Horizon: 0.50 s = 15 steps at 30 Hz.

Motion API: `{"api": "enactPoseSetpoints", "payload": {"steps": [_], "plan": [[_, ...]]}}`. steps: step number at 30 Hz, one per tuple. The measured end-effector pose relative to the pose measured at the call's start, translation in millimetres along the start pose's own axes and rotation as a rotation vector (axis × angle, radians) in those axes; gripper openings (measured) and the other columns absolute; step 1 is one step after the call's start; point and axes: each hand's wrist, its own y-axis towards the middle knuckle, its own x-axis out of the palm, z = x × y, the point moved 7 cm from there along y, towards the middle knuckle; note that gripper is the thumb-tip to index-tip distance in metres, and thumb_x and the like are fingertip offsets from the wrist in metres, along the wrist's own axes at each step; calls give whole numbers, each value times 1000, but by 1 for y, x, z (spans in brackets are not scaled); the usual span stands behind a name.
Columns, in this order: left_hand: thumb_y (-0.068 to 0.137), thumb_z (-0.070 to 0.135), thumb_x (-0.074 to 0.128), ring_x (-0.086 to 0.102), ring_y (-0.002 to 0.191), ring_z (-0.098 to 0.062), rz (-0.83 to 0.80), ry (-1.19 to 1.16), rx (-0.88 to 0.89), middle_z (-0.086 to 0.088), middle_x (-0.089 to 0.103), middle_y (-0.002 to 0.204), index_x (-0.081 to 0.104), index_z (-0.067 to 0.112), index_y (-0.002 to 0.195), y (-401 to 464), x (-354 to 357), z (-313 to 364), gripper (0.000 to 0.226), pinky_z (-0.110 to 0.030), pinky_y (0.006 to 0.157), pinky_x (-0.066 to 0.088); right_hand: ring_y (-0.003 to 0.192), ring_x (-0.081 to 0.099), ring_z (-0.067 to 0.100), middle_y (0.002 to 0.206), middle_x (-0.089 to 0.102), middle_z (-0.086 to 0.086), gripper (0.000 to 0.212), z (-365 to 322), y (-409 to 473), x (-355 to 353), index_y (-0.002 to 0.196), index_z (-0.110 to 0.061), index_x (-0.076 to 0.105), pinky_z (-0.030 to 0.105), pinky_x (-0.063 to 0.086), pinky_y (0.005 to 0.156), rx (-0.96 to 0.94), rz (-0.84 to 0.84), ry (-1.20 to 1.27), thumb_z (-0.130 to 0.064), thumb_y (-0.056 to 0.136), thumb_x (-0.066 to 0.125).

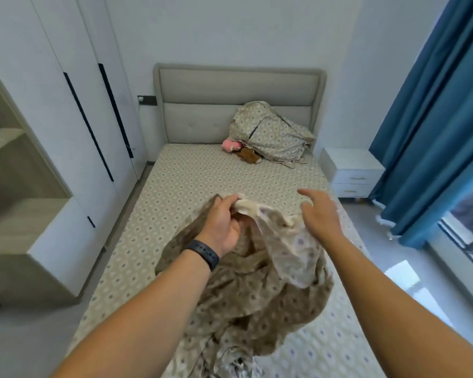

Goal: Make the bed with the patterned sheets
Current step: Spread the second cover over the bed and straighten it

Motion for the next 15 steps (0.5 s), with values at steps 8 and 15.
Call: {"api": "enactPoseSetpoints", "payload": {"steps": [8, 15], "plan": [[99, 9, 59, 61, 73, -23, -183, 80, -3, -9, 52, 81, 51, 14, 107, -17, 61, -40, 12, -42, 59, 61, 76, 60, 10, 84, 63, -8, 9, 50, -73, 66, 86, -30, 60, 35, 50, 67, 40, -262, 33, -32, 89, 52], [101, 7, 55, 62, 72, -21, -10, -58, 184, -6, 57, 73, 50, 14, 79, -19, 91, -62, 23, -42, 63, 59, 70, 53, 15, 94, 55, -5, 23, 166, -30, -16, 91, -25, 54, 30, 38, 55, 145, -17, -196, -2, 92, 49]]}}
